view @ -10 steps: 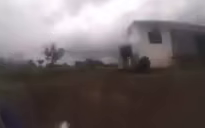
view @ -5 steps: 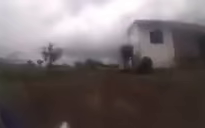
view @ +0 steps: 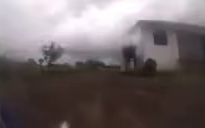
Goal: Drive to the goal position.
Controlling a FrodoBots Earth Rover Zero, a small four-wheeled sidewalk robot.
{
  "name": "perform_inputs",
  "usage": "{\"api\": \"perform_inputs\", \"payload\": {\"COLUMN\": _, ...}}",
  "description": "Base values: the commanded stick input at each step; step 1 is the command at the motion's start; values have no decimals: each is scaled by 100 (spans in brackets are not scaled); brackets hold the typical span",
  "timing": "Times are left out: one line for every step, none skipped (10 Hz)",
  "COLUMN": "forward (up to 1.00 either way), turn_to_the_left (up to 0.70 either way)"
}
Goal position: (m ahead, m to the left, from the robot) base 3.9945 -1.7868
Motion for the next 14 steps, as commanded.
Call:
{"api": "perform_inputs", "payload": {"forward": 70, "turn_to_the_left": 0}}
{"api": "perform_inputs", "payload": {"forward": 70, "turn_to_the_left": 0}}
{"api": "perform_inputs", "payload": {"forward": 70, "turn_to_the_left": 0}}
{"api": "perform_inputs", "payload": {"forward": 70, "turn_to_the_left": 0}}
{"api": "perform_inputs", "payload": {"forward": 70, "turn_to_the_left": 0}}
{"api": "perform_inputs", "payload": {"forward": 70, "turn_to_the_left": 0}}
{"api": "perform_inputs", "payload": {"forward": 70, "turn_to_the_left": 0}}
{"api": "perform_inputs", "payload": {"forward": 70, "turn_to_the_left": 0}}
{"api": "perform_inputs", "payload": {"forward": 70, "turn_to_the_left": 0}}
{"api": "perform_inputs", "payload": {"forward": 70, "turn_to_the_left": 0}}
{"api": "perform_inputs", "payload": {"forward": 70, "turn_to_the_left": 0}}
{"api": "perform_inputs", "payload": {"forward": 70, "turn_to_the_left": 0}}
{"api": "perform_inputs", "payload": {"forward": 70, "turn_to_the_left": 0}}
{"api": "perform_inputs", "payload": {"forward": 70, "turn_to_the_left": 0}}
